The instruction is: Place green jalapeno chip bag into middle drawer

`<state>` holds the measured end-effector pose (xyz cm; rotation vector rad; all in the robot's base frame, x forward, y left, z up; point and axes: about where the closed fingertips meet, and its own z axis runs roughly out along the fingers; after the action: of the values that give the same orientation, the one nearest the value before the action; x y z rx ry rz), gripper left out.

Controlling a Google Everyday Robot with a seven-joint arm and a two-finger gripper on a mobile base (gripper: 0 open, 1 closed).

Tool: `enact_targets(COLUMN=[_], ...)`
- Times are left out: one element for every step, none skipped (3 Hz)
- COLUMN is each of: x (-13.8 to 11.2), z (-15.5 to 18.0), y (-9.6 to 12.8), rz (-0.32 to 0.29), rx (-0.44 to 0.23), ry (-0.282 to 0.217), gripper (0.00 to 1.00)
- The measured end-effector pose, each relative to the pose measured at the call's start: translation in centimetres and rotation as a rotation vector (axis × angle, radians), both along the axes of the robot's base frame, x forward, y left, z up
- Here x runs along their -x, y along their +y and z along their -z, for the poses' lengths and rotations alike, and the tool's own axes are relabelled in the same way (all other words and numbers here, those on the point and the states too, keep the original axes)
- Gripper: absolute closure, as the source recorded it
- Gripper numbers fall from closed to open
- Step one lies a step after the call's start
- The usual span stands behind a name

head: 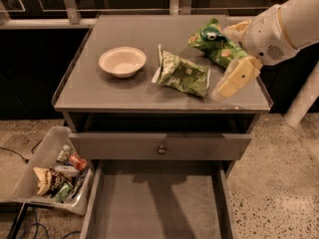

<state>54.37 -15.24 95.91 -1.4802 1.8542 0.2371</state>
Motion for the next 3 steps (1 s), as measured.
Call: enact_targets(x=[-2.0,-3.6,-5.0], z=[1.4,2.9,4.1], y=[1.5,2.3,2.9], rz=[-0.016,-0.009,-0.001], rx=[-0.009,-0.022,-0.031], ry=[-0.004,-0.018,-0.032], gripper=[0.00,0.00,0.00])
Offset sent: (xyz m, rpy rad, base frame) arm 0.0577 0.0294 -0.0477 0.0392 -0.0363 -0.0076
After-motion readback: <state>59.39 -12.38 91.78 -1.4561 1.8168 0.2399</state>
